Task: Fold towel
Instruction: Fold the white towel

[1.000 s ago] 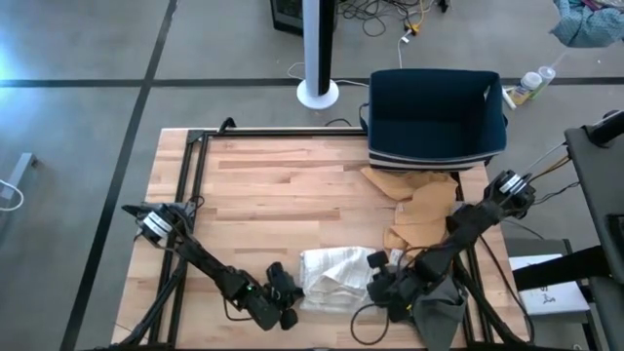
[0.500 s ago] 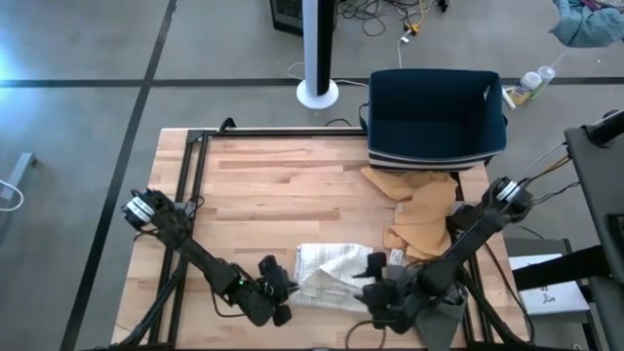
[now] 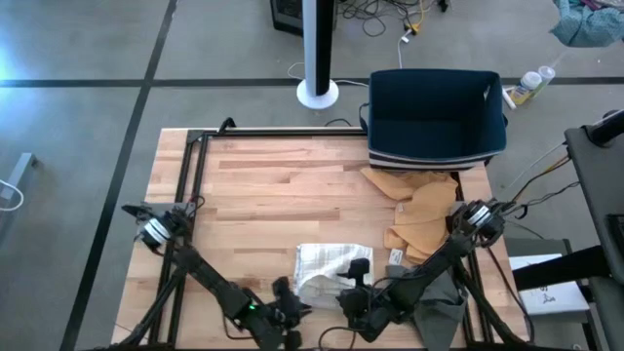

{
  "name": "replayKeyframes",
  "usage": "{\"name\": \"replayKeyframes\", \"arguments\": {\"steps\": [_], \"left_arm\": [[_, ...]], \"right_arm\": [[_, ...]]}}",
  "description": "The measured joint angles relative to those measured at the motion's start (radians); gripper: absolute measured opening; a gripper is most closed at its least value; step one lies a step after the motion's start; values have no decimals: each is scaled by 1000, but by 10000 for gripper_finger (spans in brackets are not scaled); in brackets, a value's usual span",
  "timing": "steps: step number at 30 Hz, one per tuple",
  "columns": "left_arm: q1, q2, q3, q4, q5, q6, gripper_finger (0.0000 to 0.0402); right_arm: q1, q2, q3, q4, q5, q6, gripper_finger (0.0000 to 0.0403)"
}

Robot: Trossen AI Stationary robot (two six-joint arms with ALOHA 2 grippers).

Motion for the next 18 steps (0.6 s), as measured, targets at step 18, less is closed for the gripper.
{"name": "replayKeyframes", "arguments": {"steps": [18], "left_arm": [[83,122,88,-3,84,19,37]], "right_arm": [[-31,46,4,27,-45,24,276]]}}
